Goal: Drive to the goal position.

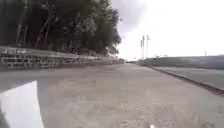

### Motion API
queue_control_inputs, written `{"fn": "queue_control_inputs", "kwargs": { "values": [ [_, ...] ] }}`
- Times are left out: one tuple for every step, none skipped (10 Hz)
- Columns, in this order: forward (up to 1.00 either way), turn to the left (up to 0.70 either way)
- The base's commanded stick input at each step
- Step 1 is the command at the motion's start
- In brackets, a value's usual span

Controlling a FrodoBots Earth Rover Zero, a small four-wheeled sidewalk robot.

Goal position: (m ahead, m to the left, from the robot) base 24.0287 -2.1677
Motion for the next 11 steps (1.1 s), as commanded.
{"fn": "queue_control_inputs", "kwargs": {
  "values": [
    [1.0, 0.0],
    [1.0, 0.0],
    [1.0, 0.0],
    [1.0, 0.0],
    [1.0, 0.0],
    [1.0, 0.0],
    [1.0, 0.0],
    [1.0, -0.27],
    [1.0, -0.27],
    [1.0, -0.27],
    [1.0, -0.27]
  ]
}}
